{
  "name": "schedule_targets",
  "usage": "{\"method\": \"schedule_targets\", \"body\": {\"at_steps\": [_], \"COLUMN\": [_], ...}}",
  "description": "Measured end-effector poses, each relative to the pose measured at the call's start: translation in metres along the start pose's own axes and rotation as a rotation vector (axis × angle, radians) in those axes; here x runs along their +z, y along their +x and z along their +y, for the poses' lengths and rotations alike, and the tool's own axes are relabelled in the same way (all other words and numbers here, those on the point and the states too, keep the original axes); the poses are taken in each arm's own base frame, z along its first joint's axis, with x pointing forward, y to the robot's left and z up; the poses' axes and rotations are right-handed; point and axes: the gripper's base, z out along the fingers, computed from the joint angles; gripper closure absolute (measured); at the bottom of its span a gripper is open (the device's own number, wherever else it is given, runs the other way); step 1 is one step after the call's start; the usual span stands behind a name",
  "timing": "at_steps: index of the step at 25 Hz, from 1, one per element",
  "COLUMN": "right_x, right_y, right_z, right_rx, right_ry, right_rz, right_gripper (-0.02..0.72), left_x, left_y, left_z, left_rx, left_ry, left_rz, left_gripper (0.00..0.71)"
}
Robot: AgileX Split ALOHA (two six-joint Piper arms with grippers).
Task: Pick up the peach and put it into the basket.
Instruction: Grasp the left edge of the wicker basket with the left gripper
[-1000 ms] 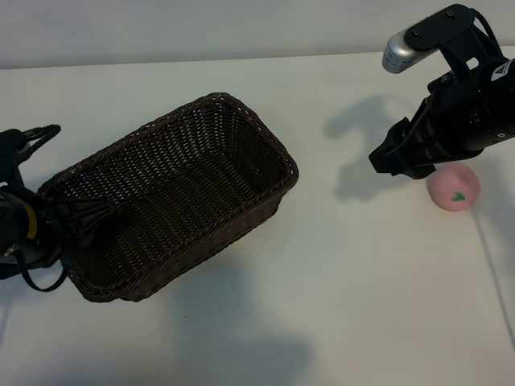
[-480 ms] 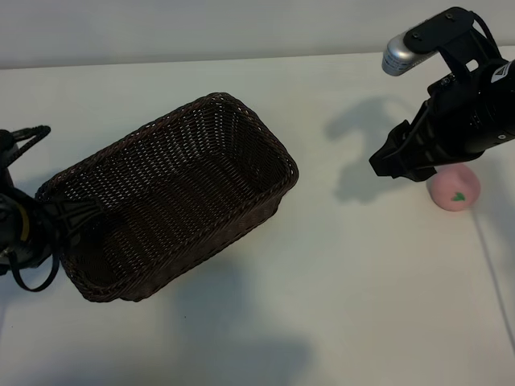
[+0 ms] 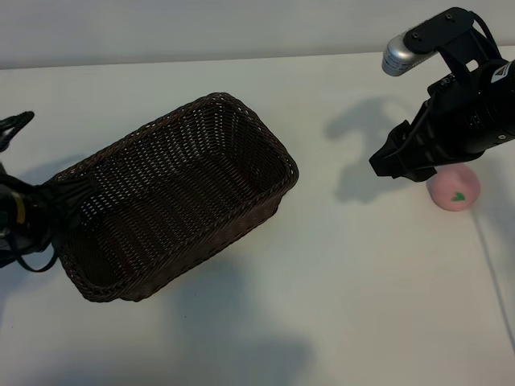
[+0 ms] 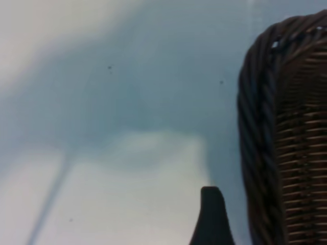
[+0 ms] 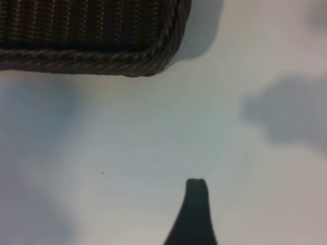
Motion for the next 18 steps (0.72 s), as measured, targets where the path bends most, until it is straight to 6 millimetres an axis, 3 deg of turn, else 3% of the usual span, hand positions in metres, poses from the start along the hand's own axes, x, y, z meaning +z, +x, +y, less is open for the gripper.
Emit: {"method": "schedule_targets", "body": {"at_steps": [12, 18], "right_x": [0.0, 0.0], "right_y": [0.0, 0.0], "right_z": [0.0, 0.0], "right_rx": [0.0, 0.0], "right_ry": [-0.002, -0.003], "right_rz": [0.003, 0.005], "right_gripper": [0.108, 0.108], "left_x": [0.042, 0.046], "left_y": [0.014, 0.014], "left_z": [-0.011, -0.012], "left_rx": [0.022, 0.025], "left_ry": [-0.026, -0.019], "left_rz": [0.135, 0.137], "left_gripper": [0.164, 0.171]}}
